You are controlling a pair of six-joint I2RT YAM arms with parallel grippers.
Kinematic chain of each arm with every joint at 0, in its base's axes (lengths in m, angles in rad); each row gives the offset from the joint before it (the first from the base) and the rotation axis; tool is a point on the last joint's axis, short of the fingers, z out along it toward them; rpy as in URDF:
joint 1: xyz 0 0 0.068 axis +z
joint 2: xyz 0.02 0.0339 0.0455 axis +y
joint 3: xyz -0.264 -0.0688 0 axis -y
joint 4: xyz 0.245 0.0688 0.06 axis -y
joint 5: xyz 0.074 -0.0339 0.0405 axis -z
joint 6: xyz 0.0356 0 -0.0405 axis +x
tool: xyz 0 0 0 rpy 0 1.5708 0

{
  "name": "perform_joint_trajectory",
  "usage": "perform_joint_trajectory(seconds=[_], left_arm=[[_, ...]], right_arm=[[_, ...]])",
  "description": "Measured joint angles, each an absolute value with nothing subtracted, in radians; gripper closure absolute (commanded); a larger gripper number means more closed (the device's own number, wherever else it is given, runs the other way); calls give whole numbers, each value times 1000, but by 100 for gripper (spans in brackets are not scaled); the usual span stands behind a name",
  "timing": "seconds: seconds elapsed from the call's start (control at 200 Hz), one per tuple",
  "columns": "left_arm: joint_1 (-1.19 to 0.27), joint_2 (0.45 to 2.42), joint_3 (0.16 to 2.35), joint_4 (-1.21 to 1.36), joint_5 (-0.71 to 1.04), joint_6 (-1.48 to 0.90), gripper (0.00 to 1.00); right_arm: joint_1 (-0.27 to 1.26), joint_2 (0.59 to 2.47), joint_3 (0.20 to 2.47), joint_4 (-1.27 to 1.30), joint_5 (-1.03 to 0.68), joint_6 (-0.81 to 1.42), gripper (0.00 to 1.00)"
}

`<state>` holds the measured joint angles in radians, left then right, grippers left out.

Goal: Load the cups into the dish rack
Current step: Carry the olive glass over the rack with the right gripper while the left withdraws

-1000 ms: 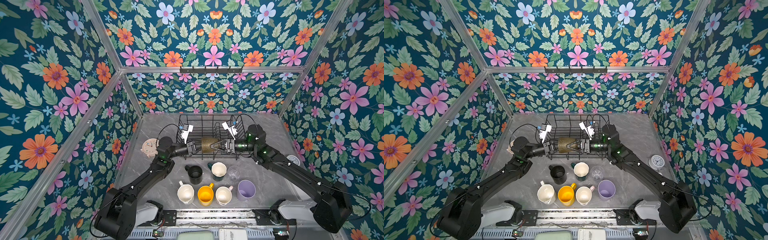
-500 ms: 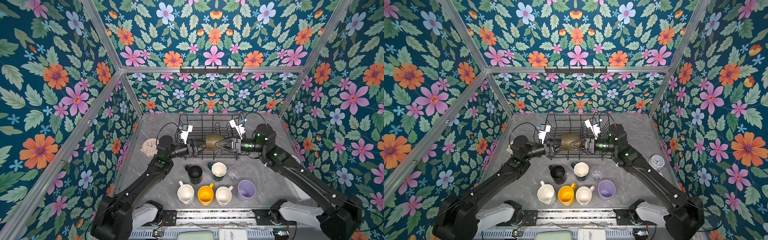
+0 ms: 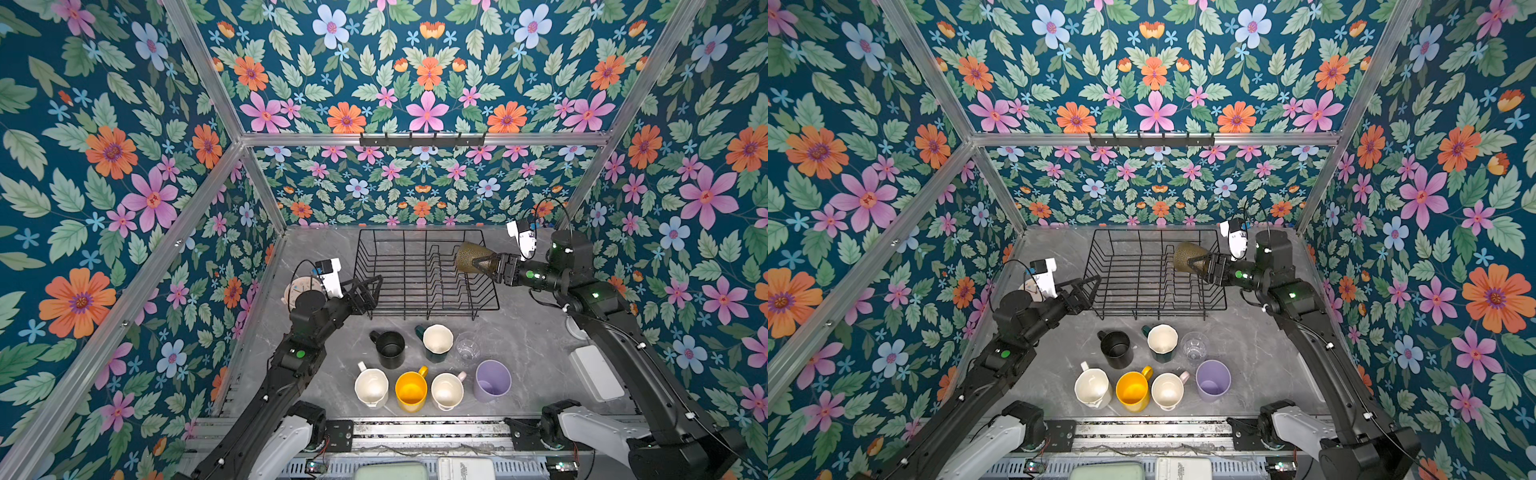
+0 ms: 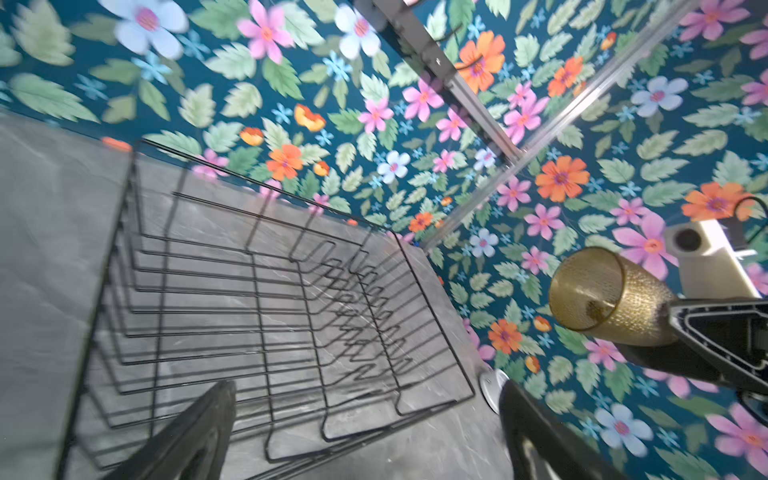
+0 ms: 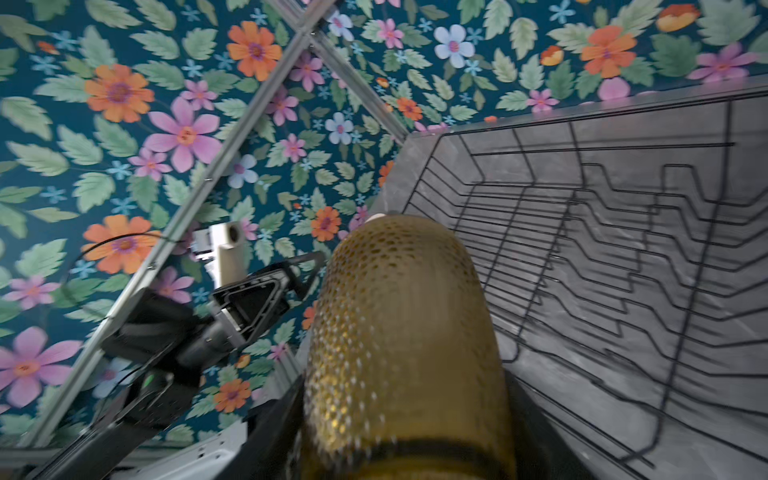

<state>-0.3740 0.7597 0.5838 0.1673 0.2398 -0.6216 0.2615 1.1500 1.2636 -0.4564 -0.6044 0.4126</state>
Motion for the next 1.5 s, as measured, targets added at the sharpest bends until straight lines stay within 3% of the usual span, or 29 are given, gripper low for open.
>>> perform_joint_trajectory(seconds=[0.29, 0.505, 1.305, 1.505], left_arm=[[-373, 650, 682, -69, -61, -437, 4], [-373, 621, 713, -139, -183, -329, 4], [-373, 650, 741, -241, -183, -204, 4], [-373, 649, 737, -245, -184, -204, 4]], right_arm=[[257, 1407, 1543, -706, -334, 241, 100], [257, 1610, 1770, -816, -194, 179, 100], [307, 2354, 2571, -1142, -5, 67, 100], [319, 2431, 2624, -1158, 39, 51, 100]])
